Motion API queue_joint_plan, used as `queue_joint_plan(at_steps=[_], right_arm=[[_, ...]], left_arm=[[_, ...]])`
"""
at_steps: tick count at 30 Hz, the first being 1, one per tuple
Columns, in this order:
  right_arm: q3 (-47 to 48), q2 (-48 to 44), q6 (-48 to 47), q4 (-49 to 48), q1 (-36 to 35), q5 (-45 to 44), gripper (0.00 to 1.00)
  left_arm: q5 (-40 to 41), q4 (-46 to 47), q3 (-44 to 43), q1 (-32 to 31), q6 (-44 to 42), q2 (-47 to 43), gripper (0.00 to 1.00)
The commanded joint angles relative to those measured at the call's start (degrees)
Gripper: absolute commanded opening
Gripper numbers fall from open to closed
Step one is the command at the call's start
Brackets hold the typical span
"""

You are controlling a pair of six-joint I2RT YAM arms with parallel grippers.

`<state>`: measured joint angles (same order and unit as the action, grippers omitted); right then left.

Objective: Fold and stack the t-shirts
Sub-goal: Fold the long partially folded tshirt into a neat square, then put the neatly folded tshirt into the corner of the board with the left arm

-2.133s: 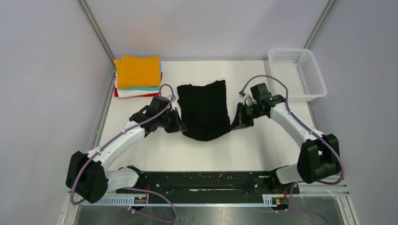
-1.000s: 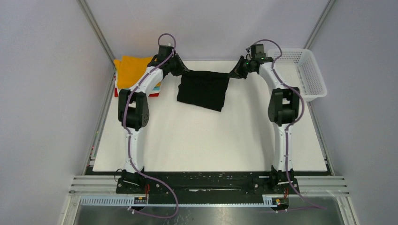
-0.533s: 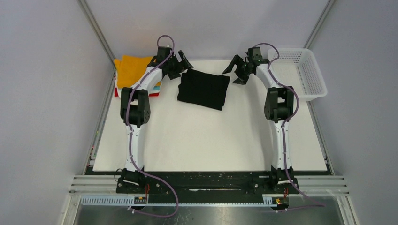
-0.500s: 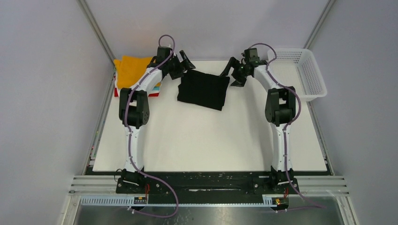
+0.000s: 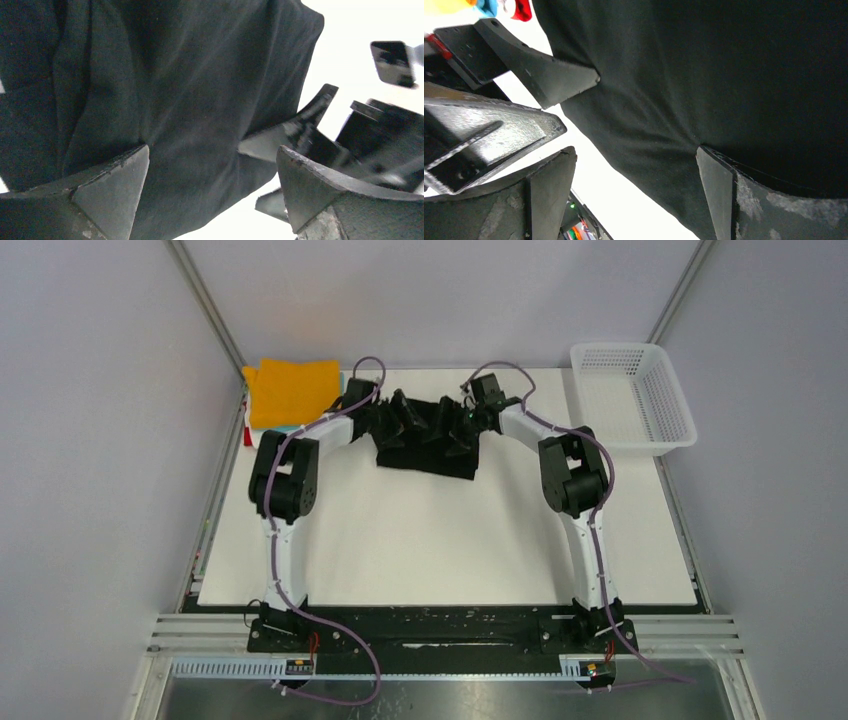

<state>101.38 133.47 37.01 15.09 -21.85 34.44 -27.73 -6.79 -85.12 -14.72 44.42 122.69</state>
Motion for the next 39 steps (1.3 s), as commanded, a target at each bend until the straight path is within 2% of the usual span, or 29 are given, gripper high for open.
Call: queue_joint_plan(at_steps=[1,7,11,14,19,22,28,31,34,36,37,39], right_arm=[[-12.75,-9.9,-2.34,1.44,0.01,-0.47,1.0],[-30.42,-23.2,-7.32,3.57,-2.3,1.0,0.99],[-32.57,-30.6,-10.18,6.86,-2.86,0.45,0.99],[-31.53,-35.15,-10.96,7.35,-2.76,-1.46,0.99],[-33.11,-41.33,-10.89,6.25,-1.63,-7.84,0.99],[-36.35,-44.67,-9.25,4.11,0.09,-11.29,0.99],[-37.97,-47.3,-9.26,3.25,1.44,-13.65,1.0],[-37.7,-47.34,-9.84,4.02,1.61,-13.36,1.0],[-37.75,-47.32,-10.0,4.04,1.93,-13.67,0.99],[-37.51,-47.19,-10.21,4.37,2.5,-13.75,1.0],[-37.49,-47.16,-10.21,4.27,2.88,-13.71,0.99],[-37.4,-47.23,-10.26,4.33,3.67,-13.74,1.0]], left_arm=[[-0.2,3.9,14.47,-0.19,2.07,-10.09,0.99],[0.49,3.54,32.49,-3.63,0.24,-24.37,0.99],[0.57,2.0,33.31,-5.43,-1.36,-33.12,0.99],[5.04,-0.63,32.37,-5.55,-2.68,-37.13,0.99],[20.61,-12.65,27.63,-5.48,-5.98,-34.94,0.99],[26.12,-16.26,24.71,-5.49,-7.52,-30.93,0.99],[27.47,-14.78,23.63,-5.66,-9.27,-23.62,0.99],[27.14,-13.54,22.03,-6.3,-10.15,-18.72,0.95],[27.16,-14.36,18.93,-8.33,-11.06,-14.55,0.88],[28.24,-15.17,16.66,-9.8,-11.41,-12.53,0.76],[29.84,-15.8,15.55,-10.54,-11.72,-11.68,0.66],[34.9,-19.18,11.56,-11.65,-12.21,-9.89,0.27]])
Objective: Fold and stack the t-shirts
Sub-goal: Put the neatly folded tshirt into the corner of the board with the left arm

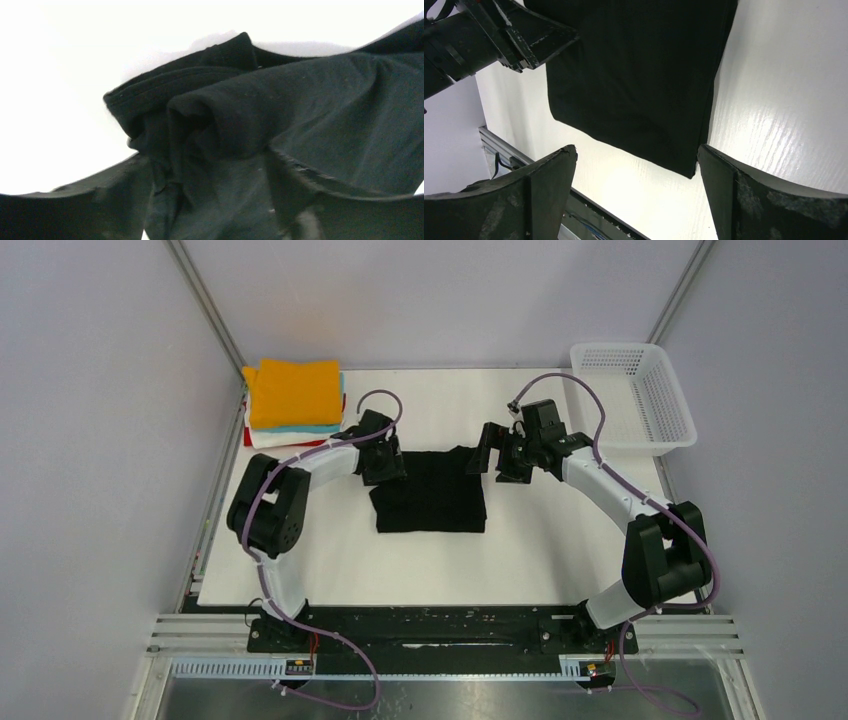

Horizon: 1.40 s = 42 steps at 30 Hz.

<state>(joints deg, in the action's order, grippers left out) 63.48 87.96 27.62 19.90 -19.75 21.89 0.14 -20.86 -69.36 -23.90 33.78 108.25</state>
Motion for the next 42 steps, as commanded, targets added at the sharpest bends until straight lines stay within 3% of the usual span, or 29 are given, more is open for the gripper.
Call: queue_joint_plan(at_steps=[1,2,12,29,35,42], right_arm=[[0.48,-1.78,-0.94,-0.54,1.97,-1.18,1.0],[0.52,-1.8,-1.2,-0.53,2.31,-1.3,0.99],[4.1,-2.45,-8.59,5.28,4.57,-11.84,0.99],[4.47,-0.36,-13.08,6.36,5.99,-19.63,0.99],[5.33,1.26,-13.71,6.74,6.27,-20.37,1.0],[6.25,2.52,-13.89,7.26,6.99,-21.11,1.0]], left_arm=[[9.98,-7.27,-6.45,-2.75,-1.73,5.29,0.03],[12.75,-8.75,-8.66,-2.95,-2.25,5.78,0.0],[30.96,-17.27,-32.81,-1.47,-16.97,11.15,0.0],[36.9,-13.82,-55.56,8.32,-43.04,16.24,0.0],[34.53,-13.86,-62.75,10.61,-46.77,17.9,0.0],[30.66,-15.63,-65.19,10.81,-45.1,15.41,0.0]])
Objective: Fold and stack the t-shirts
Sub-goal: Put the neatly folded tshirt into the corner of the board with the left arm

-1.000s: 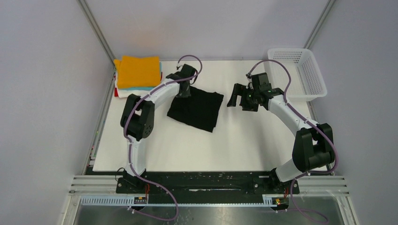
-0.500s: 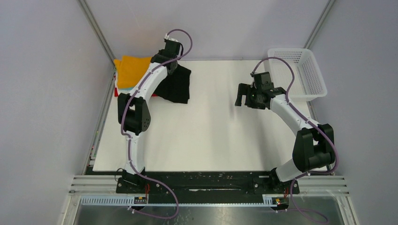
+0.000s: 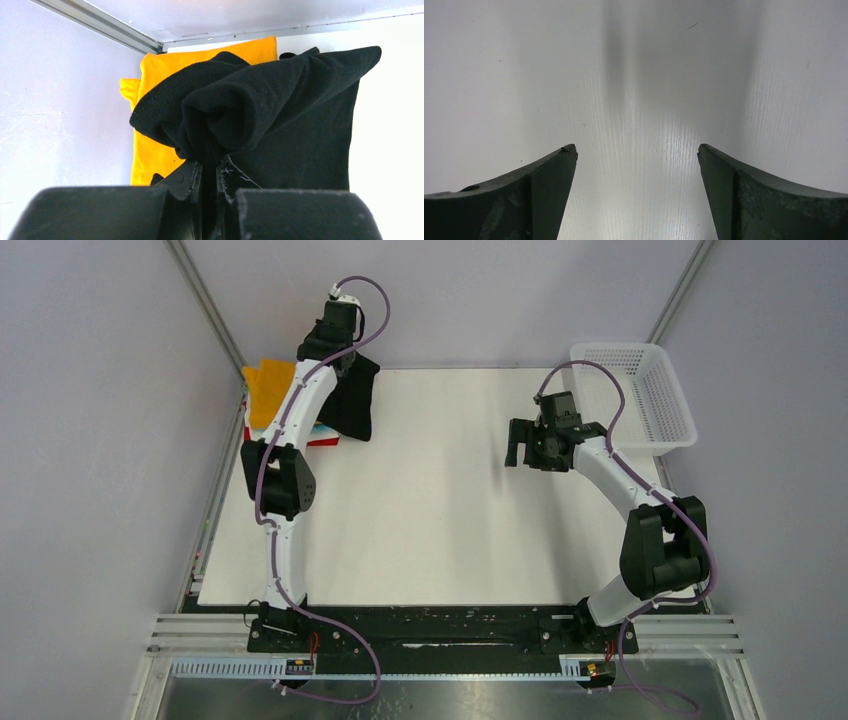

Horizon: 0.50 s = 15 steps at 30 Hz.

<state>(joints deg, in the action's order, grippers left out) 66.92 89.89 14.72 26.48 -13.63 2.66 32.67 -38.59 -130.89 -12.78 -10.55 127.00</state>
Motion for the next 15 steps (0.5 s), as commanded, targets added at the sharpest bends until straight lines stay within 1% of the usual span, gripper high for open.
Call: queue_joint_plan(at_steps=[1,7,11,15], right_arm=[[2.8,0.63,-1.05,0.72,0.96,-1.9,0.99],[2.52,0.64,-0.83,0.5,1.19,-1.54,1.0],[2.52,0.73,-0.75,0.49,1.21,-1.51,1.0],[3.0,1.34,-0.79,0.56,1.43,-1.49,1.0]], left_arm=[[-2.33,1.86,-3.92,-0.3,-0.7,-3.8,0.0],[-2.73,0.18,-7.16,-0.27,0.04,-6.27,0.0],[-3.29,-0.48,-7.53,-0.32,0.97,-8.48,0.0],[-6.11,-2.28,-7.76,-0.32,1.94,-10.29,0.0]])
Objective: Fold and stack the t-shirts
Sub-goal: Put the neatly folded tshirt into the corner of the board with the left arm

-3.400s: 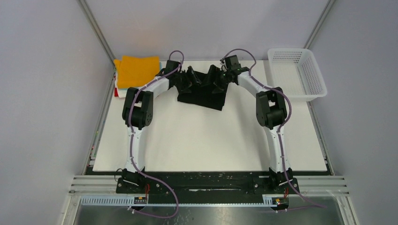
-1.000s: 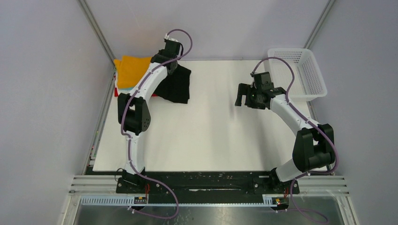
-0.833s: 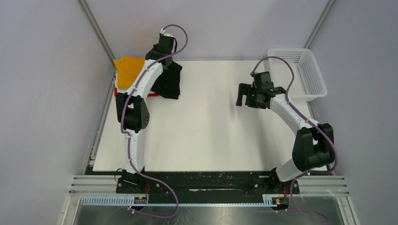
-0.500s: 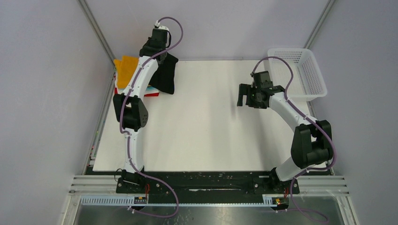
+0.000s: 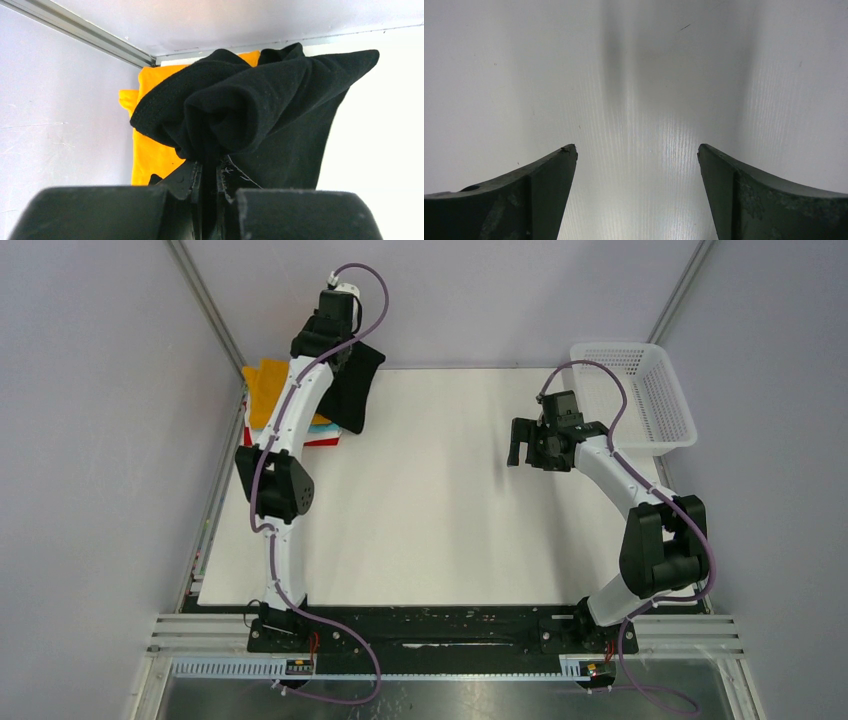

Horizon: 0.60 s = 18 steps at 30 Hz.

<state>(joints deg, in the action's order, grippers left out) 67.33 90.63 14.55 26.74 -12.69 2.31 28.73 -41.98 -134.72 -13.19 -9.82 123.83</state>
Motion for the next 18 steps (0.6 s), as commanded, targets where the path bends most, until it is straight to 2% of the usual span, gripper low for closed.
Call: queue_joint_plan(at_steps=[1,10,18], right_arm=[[2.94,0.91,-0.59,0.59,0.59,-0.89,1.0],[3.37,1.38,-0.18,1.31,0.77,0.39,1.0],[4.36,2.79,-0.16,2.68,0.91,0.67,1.0]], left_arm=[[-2.41,0.96,-3.89,0.12,1.18,-7.4,0.0],[2.22,0.27,-5.74,0.42,-0.64,-7.06,0.0],[3.68,-0.04,-7.16,3.97,0.73,-1.39,0.0]])
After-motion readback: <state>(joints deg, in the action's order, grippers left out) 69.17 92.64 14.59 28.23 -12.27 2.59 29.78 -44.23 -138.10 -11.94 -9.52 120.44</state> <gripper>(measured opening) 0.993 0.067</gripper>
